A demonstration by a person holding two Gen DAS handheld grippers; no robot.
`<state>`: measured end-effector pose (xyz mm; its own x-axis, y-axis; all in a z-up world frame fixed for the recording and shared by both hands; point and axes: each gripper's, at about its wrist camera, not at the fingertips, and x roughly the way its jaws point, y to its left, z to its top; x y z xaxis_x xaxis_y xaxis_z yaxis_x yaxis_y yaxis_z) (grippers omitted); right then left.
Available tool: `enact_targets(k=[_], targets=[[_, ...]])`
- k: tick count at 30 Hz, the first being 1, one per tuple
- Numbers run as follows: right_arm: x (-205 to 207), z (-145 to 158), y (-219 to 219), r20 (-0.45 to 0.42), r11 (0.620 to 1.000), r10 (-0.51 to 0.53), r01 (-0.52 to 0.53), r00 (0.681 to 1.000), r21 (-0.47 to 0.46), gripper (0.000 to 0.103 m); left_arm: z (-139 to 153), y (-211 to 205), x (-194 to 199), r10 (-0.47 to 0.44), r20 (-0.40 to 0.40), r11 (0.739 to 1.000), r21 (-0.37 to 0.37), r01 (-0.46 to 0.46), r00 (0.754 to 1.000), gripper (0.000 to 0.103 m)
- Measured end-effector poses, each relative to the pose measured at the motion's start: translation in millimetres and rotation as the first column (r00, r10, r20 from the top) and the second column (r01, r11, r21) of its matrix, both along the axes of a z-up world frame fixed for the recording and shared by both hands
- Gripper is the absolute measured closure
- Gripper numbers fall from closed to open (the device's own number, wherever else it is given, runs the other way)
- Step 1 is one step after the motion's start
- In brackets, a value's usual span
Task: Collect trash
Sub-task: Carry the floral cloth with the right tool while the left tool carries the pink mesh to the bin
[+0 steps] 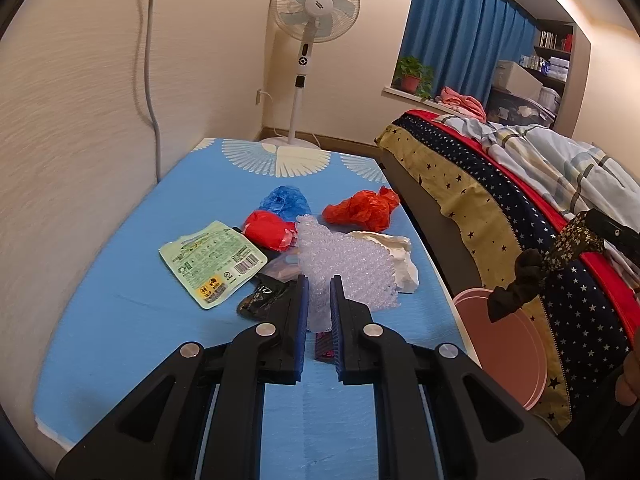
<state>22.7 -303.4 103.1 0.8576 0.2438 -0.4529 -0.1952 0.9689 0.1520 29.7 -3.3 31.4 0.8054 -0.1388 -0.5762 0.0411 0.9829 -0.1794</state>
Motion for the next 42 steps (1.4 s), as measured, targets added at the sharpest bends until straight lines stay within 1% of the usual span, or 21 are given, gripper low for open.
enact_targets(k=[10, 33, 42], targets=[[2.9, -1.2, -13.9, -0.003, 0.999, -0.049, 0.049, 0.999, 0.0, 0.101, -0.2, -6.5, 2.4, -0.013, 0.002, 1.0, 0.001, 0.013, 1.0, 0.092], [2.2, 1.3, -30.8, -0.004, 0.994, -0.112, 0.112, 0.994, 0.0, 0.101, 0.5, -19.0, 7.2, -0.034, 0.005, 0.999, -0.008, 0.034, 0.999, 0.092], [1.8, 1.9, -39.5, -0.009, 0.99, -0.143, 0.143, 0.99, 0.0, 0.101, 1.1, -31.9, 9.0, -0.056, 0.009, 0.998, -0.005, 0.056, 0.998, 0.092]])
